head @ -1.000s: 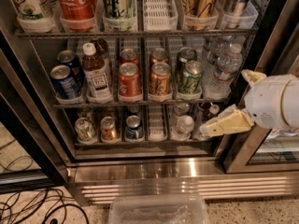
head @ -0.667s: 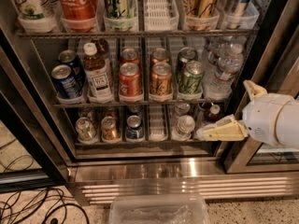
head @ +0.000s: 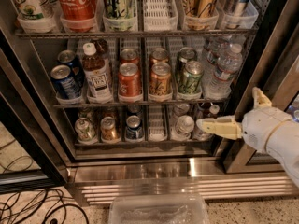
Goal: Pick green can from middle shelf of fridge
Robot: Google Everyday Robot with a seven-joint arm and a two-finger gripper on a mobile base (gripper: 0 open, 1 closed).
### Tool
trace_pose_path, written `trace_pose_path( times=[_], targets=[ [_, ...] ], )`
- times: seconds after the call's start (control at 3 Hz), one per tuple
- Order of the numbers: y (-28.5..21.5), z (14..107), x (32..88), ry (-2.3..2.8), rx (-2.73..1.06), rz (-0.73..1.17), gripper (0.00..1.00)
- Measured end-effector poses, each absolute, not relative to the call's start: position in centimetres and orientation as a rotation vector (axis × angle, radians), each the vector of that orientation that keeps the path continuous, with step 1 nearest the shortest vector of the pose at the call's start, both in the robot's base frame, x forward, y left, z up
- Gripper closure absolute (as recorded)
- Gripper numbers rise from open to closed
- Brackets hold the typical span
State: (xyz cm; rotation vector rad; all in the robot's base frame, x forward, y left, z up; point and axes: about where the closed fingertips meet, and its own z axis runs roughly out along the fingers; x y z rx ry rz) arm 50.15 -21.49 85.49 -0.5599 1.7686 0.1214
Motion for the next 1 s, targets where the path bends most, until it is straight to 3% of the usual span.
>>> trace_pose_path(
  times=[0.67,1.0],
  targets=[
    [-15.8,87.1,51.3,1.662,-0.539,0.214,0.00],
    [-15.8,87.1,51.3,1.662,-0.539,0.214,0.00]
  ],
)
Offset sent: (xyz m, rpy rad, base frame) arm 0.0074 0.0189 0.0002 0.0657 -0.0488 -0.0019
